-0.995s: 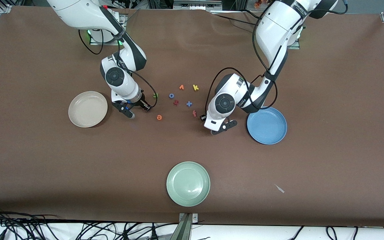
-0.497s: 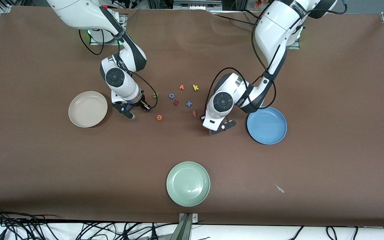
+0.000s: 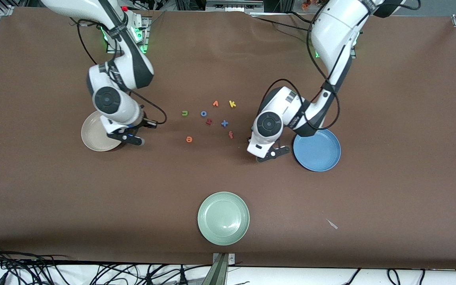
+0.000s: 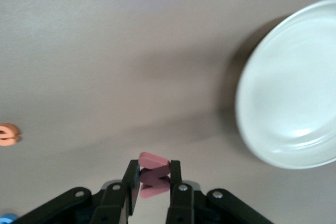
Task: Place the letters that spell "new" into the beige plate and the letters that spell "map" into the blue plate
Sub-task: 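Carry the w to the white plate while the left gripper drops the E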
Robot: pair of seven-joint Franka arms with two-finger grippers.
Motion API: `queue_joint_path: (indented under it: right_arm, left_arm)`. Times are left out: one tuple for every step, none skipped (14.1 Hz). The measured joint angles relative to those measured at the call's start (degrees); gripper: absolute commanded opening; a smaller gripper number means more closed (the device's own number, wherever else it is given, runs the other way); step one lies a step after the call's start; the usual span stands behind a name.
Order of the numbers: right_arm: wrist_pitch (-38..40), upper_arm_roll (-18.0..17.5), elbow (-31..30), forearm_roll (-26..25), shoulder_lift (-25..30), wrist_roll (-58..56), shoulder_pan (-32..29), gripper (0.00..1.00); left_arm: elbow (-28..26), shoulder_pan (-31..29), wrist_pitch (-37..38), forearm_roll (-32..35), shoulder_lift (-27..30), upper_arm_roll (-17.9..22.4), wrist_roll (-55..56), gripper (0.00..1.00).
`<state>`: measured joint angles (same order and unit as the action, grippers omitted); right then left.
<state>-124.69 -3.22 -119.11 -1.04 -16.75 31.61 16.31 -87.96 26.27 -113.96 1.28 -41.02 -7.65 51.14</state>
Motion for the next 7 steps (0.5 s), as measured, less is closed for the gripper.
queue_joint_path:
  right_arm:
    - [0.0, 1.4, -1.0, 0.0, 0.8, -4.0, 0.0, 0.01]
    - [0.0, 2.7, -1.9, -0.1, 1.4, -7.7, 0.0, 0.01]
    - [-0.1, 4.1, -2.6, -0.3, 1.7, -11.6, 0.0, 0.02]
    - [-0.4, 5.8, -3.1, -0.6, 1.8, -15.6, 0.0, 0.02]
    - [-1.0, 7.6, -3.4, -0.8, 1.7, -19.4, -0.1, 0.02]
    - [-1.6, 9.4, -3.6, -0.8, 1.7, -22.8, -0.1, 0.02]
    - [-2.4, 11.1, -3.9, -0.9, 1.4, -25.8, -0.1, 0.02]
  left_arm:
    - [0.0, -1.2, 2.1, 0.7, 0.7, 0.2, -3.3, 0.16]
    - [0.0, -2.5, 3.8, 1.8, 1.1, 0.5, -6.2, 0.16]
    - [0.0, -3.9, 5.1, 3.9, 1.3, 0.7, -9.2, 0.17]
    - [0.0, -5.4, 6.0, 6.2, 1.3, 0.8, -12.2, 0.17]
    - [-0.2, -6.8, 6.4, 7.9, 1.3, 0.9, -14.9, 0.17]
    - [-0.5, -8.1, 6.6, 9.3, 1.3, 0.9, -17.1, 0.19]
    - [-0.9, -9.3, 6.6, 10.4, 1.2, 0.9, -18.6, 0.36]
